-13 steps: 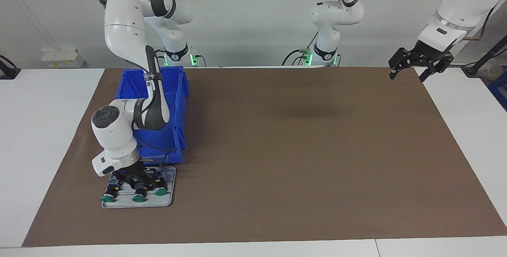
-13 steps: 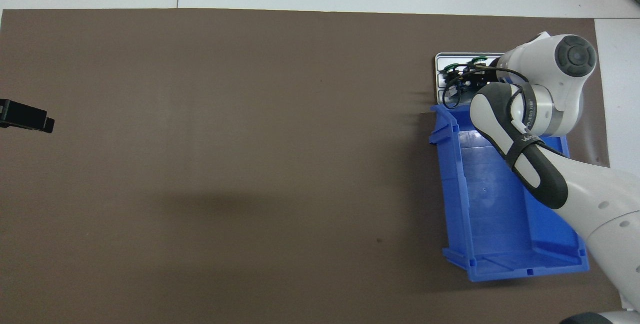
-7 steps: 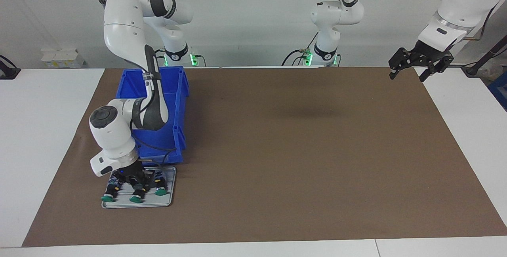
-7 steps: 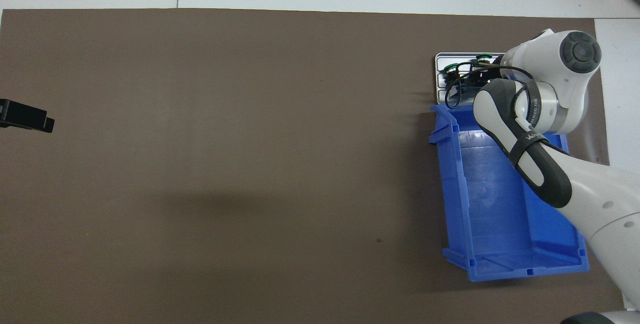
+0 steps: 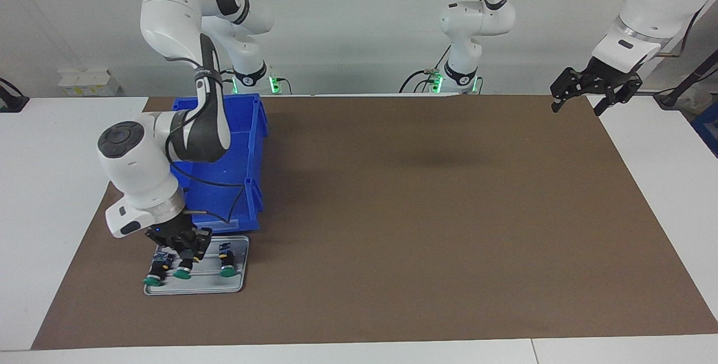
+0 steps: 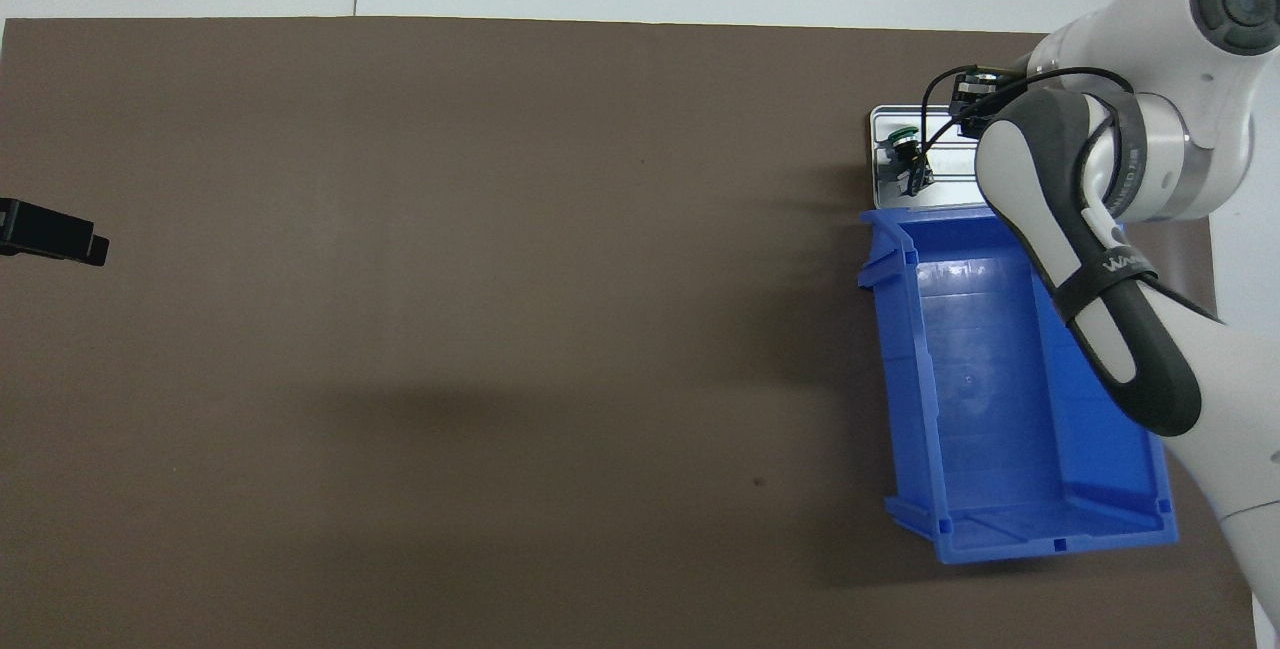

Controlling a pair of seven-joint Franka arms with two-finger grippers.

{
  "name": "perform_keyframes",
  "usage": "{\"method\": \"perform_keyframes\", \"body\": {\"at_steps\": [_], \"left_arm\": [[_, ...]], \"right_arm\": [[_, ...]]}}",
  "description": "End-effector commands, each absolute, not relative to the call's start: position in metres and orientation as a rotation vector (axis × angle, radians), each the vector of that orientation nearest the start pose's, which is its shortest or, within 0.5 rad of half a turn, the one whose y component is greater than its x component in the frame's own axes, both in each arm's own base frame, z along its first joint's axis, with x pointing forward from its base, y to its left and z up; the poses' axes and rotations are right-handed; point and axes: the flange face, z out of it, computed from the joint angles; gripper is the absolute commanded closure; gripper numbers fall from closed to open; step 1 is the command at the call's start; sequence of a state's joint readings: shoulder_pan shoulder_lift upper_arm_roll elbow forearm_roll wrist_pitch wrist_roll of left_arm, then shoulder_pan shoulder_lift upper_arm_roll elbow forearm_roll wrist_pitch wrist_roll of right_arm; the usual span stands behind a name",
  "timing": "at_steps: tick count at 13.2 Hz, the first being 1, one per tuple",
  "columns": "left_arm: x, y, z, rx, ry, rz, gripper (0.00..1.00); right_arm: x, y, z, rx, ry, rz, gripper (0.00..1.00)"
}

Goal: Place and press button with both arms
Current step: 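Carry the button to the table center, release, withdraw the right gripper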

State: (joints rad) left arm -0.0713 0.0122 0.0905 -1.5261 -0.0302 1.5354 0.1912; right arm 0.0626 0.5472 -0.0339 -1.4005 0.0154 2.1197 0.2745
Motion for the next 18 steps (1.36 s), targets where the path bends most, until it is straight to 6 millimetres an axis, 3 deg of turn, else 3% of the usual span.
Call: {"method": "perform_keyframes", "body": {"at_steps": [1, 4, 7, 9, 12, 13, 16, 18], "left_arm": [[0.547, 0.010, 0.635, -3.145, 0.257, 0.010, 0.00], [0.547, 0.010, 0.636, -3.145, 0.257, 0.008, 0.00], [0.547, 0.010, 0.636, -3.145, 0.257, 0.008, 0.00], [0.547, 0.010, 0.636, -3.145, 0.257, 0.010, 0.00], [0.547, 0.010, 0.635, -3.145, 0.257, 0.010, 0.00], [0.547, 0.010, 0.635, -3.145, 0.257, 0.010, 0.00], [0.547, 0.010, 0.636, -3.145, 0.257, 0.008, 0.00], [0.547, 0.010, 0.635, -3.145, 0.257, 0.010, 0.00]], "right_arm": [[0.723, 0.100, 0.431, -3.008, 0.713, -0.241, 0.79], [0.711, 0.182, 0.439, -2.883, 1.078, -0.249, 0.82], [0.687, 0.263, 0.441, -2.738, 1.326, -0.241, 0.96], [0.664, 0.324, 0.424, -2.662, 1.474, -0.231, 0.96], [0.645, 0.407, 0.373, -2.536, 1.724, -0.259, 0.97], [0.645, 0.423, 0.365, -2.482, 1.786, -0.262, 0.97], [0.632, 0.441, 0.353, -2.375, 1.922, -0.216, 0.96], [0.629, 0.441, 0.330, -2.302, 2.038, -0.199, 0.95]]}}
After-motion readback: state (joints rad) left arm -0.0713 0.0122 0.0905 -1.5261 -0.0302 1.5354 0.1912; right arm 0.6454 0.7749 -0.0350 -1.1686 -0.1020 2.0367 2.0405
